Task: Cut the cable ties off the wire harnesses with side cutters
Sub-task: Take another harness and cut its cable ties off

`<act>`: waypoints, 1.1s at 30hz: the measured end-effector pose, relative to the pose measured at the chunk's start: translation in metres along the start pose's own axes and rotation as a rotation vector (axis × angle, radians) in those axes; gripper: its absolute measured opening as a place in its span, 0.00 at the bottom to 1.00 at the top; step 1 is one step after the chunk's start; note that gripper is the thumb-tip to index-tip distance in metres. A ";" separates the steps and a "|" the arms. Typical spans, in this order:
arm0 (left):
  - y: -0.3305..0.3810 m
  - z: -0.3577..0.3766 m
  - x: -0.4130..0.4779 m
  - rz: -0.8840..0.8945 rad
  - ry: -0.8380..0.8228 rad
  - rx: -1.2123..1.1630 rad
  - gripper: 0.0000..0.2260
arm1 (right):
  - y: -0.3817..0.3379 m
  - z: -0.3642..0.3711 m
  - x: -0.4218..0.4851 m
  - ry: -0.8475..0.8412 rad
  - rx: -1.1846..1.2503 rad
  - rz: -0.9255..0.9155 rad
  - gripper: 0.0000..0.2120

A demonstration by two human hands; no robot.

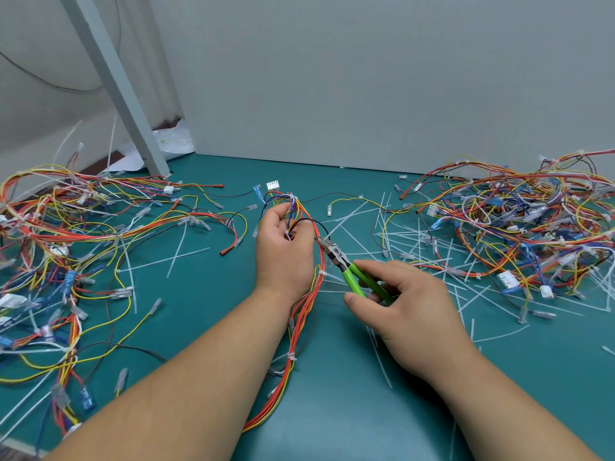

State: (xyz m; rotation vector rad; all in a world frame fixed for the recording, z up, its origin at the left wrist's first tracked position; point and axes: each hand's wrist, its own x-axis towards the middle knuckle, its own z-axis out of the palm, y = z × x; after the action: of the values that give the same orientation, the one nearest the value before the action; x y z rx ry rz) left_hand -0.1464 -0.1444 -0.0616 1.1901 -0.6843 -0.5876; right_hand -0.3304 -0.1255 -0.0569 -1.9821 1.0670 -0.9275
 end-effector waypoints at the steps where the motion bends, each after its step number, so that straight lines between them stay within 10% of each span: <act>1: 0.000 0.000 0.000 0.004 0.000 0.002 0.12 | 0.000 0.000 0.000 -0.002 -0.003 0.001 0.17; 25: 0.001 0.000 0.000 0.000 0.015 0.020 0.12 | -0.008 0.000 0.001 -0.034 0.031 0.047 0.10; 33: 0.001 -0.002 0.002 -0.045 0.037 -0.005 0.13 | -0.008 -0.003 0.007 0.016 0.720 0.310 0.13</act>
State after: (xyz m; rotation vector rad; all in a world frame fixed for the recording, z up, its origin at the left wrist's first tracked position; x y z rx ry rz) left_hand -0.1434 -0.1444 -0.0612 1.2113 -0.6253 -0.6036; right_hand -0.3265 -0.1292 -0.0471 -1.1852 0.8504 -0.9770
